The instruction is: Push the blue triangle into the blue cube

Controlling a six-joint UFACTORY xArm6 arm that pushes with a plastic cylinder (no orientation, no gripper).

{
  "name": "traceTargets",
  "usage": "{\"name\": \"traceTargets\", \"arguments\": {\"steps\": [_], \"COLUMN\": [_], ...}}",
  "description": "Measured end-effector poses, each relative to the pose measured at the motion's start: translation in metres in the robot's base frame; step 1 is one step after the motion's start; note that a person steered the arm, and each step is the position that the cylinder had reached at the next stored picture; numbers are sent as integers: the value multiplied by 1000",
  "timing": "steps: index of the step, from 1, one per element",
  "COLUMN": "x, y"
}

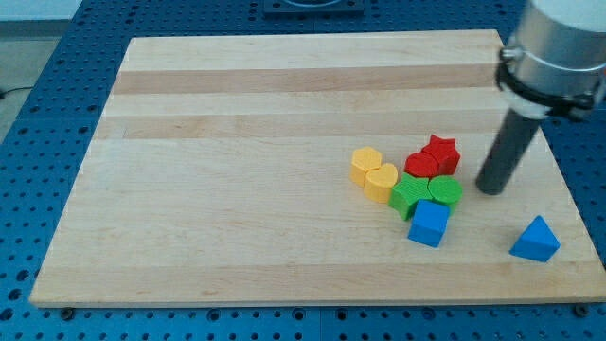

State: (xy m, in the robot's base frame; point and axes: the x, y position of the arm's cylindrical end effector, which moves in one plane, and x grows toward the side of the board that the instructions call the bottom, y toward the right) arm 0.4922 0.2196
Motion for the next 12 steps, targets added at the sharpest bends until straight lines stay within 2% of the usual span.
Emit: {"name": "traceTargets", "arguments": {"steps": [1, 2, 3, 4, 5, 6, 7, 9, 10, 12], "x": [7, 51, 92, 107, 108, 108, 101, 64, 64, 92], "y": [77, 75, 37, 8, -19, -14, 23, 25, 13, -43]}}
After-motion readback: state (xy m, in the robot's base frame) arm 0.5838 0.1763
